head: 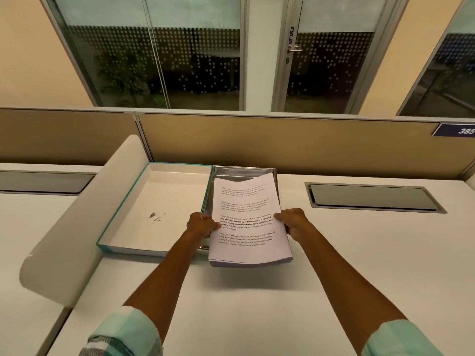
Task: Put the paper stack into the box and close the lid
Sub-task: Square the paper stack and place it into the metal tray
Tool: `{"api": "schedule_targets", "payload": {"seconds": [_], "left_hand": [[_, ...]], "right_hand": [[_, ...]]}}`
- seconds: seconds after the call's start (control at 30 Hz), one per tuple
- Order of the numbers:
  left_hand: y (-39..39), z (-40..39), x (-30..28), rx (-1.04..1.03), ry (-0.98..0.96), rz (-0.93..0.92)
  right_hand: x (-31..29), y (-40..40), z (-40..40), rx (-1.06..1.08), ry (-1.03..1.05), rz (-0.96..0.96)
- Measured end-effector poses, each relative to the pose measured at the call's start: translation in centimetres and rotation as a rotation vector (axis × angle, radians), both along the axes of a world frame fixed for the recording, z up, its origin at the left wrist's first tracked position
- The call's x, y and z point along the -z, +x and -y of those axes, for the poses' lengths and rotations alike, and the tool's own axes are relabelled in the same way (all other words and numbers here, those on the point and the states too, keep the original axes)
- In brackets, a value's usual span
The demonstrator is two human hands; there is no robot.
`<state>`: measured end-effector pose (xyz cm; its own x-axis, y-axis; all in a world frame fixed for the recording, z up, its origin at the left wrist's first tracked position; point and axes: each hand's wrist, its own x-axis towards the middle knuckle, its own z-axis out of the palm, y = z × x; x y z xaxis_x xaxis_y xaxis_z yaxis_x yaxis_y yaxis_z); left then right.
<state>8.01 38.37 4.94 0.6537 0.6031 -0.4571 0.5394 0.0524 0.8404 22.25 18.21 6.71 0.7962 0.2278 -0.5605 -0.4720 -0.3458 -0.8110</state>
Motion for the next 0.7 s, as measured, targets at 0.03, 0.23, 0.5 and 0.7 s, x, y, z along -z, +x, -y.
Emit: {"api": "schedule_targets", "payload": {"seconds": [0.03, 0.23, 0.5, 0.7], "left_hand": [[0.4, -0.5, 0.2, 0.005, 0.002, -0.007], [3.4, -3.1, 2.1, 0.012, -0.001, -0.034], [6.8, -5.3, 3.3, -0.028, 0.086, -0.108], [7.5, -5.0, 4.7, -0.009, 0.188, -0.104]], "right_hand": [[0.2, 0.4, -0.5, 0.006, -0.006, -0.004], [1.4, 3.0, -3.2, 0.015, -0.073, -0.01], [3.1, 6.1, -6.1, -0.02, -0.147, 0.019], [4.6, 6.7, -7.4, -0.074, -0.303, 0.102]]}}
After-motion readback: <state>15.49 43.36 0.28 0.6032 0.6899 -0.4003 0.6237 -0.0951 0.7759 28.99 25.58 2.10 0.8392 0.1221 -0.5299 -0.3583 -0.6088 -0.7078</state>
